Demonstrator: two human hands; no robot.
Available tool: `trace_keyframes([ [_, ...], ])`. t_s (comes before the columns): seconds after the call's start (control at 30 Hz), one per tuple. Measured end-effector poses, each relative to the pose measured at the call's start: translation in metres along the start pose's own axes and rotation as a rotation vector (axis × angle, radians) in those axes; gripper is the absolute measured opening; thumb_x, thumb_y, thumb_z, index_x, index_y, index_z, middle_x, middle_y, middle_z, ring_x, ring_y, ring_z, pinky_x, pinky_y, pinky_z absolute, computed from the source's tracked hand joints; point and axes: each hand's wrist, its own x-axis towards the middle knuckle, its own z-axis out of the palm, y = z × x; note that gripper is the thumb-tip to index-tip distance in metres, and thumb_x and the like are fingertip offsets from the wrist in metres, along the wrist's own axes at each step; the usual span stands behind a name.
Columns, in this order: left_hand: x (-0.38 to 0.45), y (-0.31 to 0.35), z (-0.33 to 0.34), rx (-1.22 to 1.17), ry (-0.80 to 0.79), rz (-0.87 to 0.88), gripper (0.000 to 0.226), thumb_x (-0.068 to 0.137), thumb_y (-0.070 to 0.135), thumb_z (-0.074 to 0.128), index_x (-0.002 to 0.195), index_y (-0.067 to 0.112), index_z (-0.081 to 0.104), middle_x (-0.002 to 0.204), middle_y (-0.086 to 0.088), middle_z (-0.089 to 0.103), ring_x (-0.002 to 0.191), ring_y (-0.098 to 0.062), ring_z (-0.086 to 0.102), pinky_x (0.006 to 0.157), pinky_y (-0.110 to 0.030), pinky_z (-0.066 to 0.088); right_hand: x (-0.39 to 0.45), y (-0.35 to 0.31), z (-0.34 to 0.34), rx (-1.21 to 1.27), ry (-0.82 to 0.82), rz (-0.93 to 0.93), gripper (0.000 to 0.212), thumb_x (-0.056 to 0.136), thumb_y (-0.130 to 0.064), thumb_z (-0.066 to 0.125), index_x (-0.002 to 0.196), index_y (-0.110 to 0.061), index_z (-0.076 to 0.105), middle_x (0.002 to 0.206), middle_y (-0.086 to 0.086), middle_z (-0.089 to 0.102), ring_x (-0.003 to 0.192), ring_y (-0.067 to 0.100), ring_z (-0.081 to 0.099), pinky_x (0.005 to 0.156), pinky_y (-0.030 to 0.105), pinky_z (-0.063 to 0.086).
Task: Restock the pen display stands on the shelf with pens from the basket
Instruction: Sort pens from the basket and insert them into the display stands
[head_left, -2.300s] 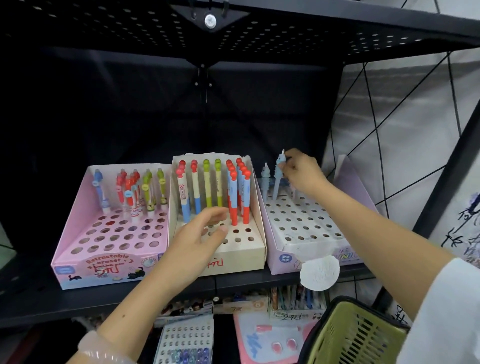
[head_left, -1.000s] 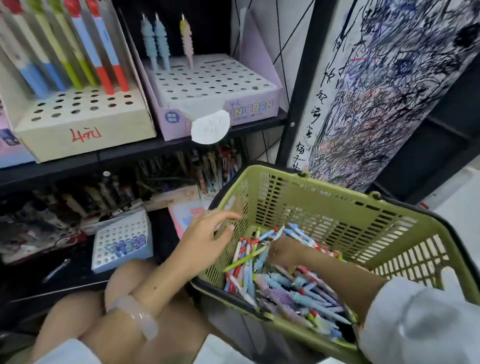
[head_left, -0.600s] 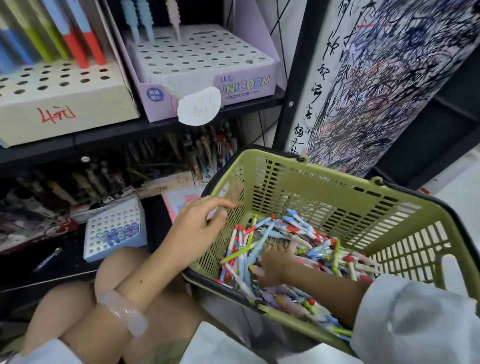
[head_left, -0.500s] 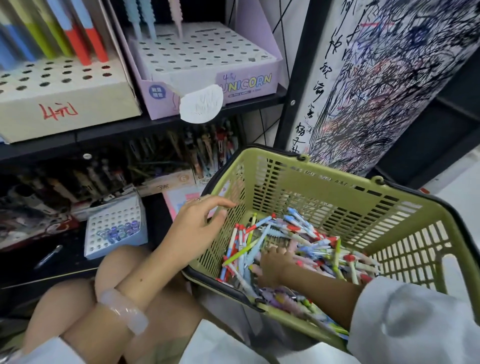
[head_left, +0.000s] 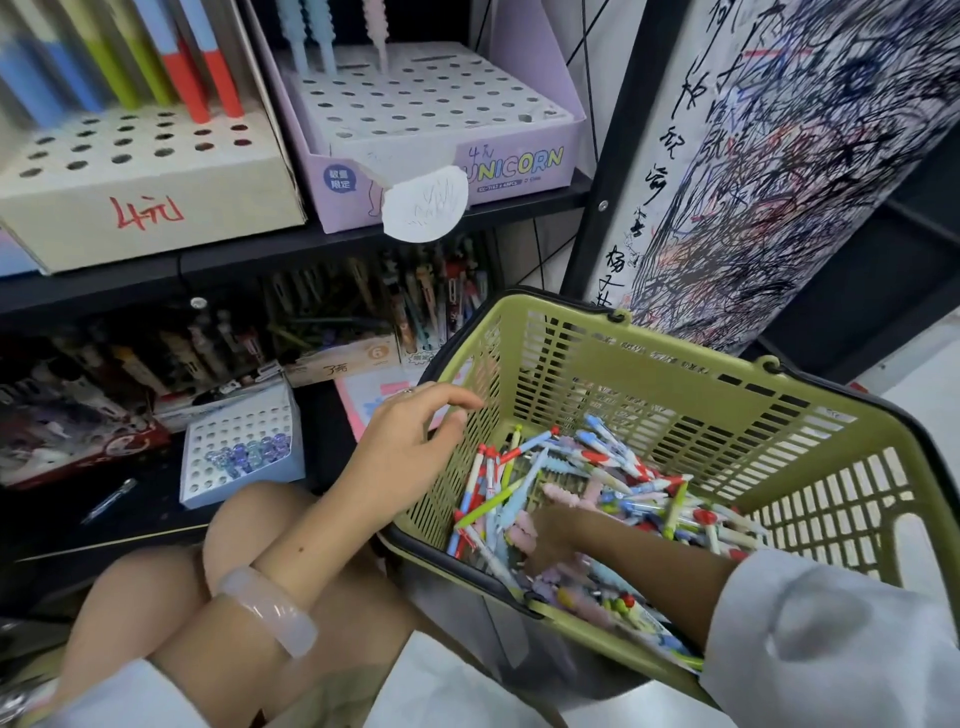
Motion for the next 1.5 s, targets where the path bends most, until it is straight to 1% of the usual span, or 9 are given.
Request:
trace_keyframes([
  [0.23,-0.001,0.002,-0.002,-0.027,-0.005,-0.024,0.035,0.094,0.012,0.049,0.086,0.045,0.056,0.089,0.031,0.057,0.079,0.024,0.049,0.066,0.003,0.032,-0.001,0.006,-0.001,0.076,0.04,-0.013,0.052,0.085,-0.037,0.063,0.12,0.001,0.051,0.103,0.009,0.053,0.091,0.02,0.049,0.072,0.027,0.041],
  [0.4,-0.001,0.004,-0.002,-0.035,0.002,-0.007,0.032,0.095,0.012,0.048,0.087,0.04,0.058,0.07,0.031,0.056,0.049,0.014,0.046,0.048,-0.003,0.032,-0.014,0.019,0.004,0.243,0.202,-0.058,0.04,0.085,-0.032,0.061,0.112,-0.005,0.049,0.105,0.012,0.054,0.099,0.025,0.055,0.074,0.029,0.043],
  [0.53,-0.002,0.006,-0.003,-0.025,0.003,-0.007,0.028,0.095,0.015,0.047,0.089,0.04,0.059,0.07,0.029,0.056,0.042,-0.009,0.038,0.042,-0.012,0.03,-0.043,0.034,-0.019,0.727,0.452,-0.199,0.016,0.088,-0.015,0.057,0.087,-0.008,0.043,0.08,0.011,0.047,0.069,0.021,0.046,0.065,0.034,0.041],
  [0.7,0.001,0.019,0.004,-0.074,-0.037,-0.029,0.028,0.095,0.015,0.046,0.094,0.041,0.056,0.082,0.037,0.056,0.079,0.014,0.052,0.067,-0.005,0.038,-0.097,0.033,-0.079,1.242,0.615,-0.336,0.01,0.092,-0.013,0.053,0.097,-0.006,0.047,0.069,0.006,0.049,0.06,0.015,0.049,0.063,0.027,0.049],
  [0.93,0.012,0.048,0.013,-0.582,-0.238,-0.203,0.054,0.088,0.035,0.059,0.134,0.037,0.031,0.124,0.011,0.054,0.112,-0.001,0.053,0.092,-0.018,0.042,-0.156,-0.04,-0.123,1.546,0.629,-0.733,0.011,0.095,-0.013,0.051,0.084,-0.01,0.052,0.059,0.001,0.057,0.051,0.009,0.057,0.053,0.02,0.051],
  [1.1,0.01,0.059,-0.025,-0.826,-0.18,-0.134,0.048,0.074,0.04,0.063,0.118,0.042,0.045,0.106,0.008,0.07,0.093,-0.016,0.067,0.075,-0.037,0.056,-0.177,-0.086,-0.141,1.374,0.804,-0.888,0.011,0.095,-0.017,0.051,0.098,-0.024,0.058,0.073,-0.012,0.064,0.067,0.0,0.059,0.066,0.018,0.051],
  [1.2,0.006,0.064,-0.048,-0.762,-0.127,-0.088,0.031,0.086,0.026,0.058,0.116,0.029,0.052,0.079,-0.001,0.07,0.063,-0.013,0.065,0.054,-0.024,0.051,-0.184,-0.101,-0.15,1.203,0.891,-0.889,0.009,0.093,-0.02,0.054,0.094,-0.029,0.056,0.085,-0.009,0.063,0.078,-0.002,0.059,0.082,0.019,0.049],
  [1.33,-0.001,0.072,-0.065,-0.652,-0.031,-0.08,0.015,0.095,0.007,0.048,0.081,0.006,0.053,0.046,-0.004,0.041,0.038,-0.01,0.033,0.041,-0.017,0.029,-0.191,-0.115,-0.158,1.05,0.976,-0.923,0.01,0.093,-0.019,0.054,0.088,-0.028,0.052,0.086,-0.005,0.06,0.072,-0.009,0.055,0.069,0.006,0.044],
  [1.5,-0.006,0.077,-0.082,-0.643,0.008,-0.041,0.02,0.096,0.004,0.043,0.077,0.002,0.051,0.047,-0.003,0.047,0.036,-0.007,0.03,0.04,-0.018,0.025,-0.193,-0.129,-0.167,1.008,0.977,-0.923,0.015,0.094,-0.03,0.05,0.108,-0.024,0.047,0.096,-0.01,0.055,0.085,-0.008,0.054,0.067,-0.001,0.041],
])
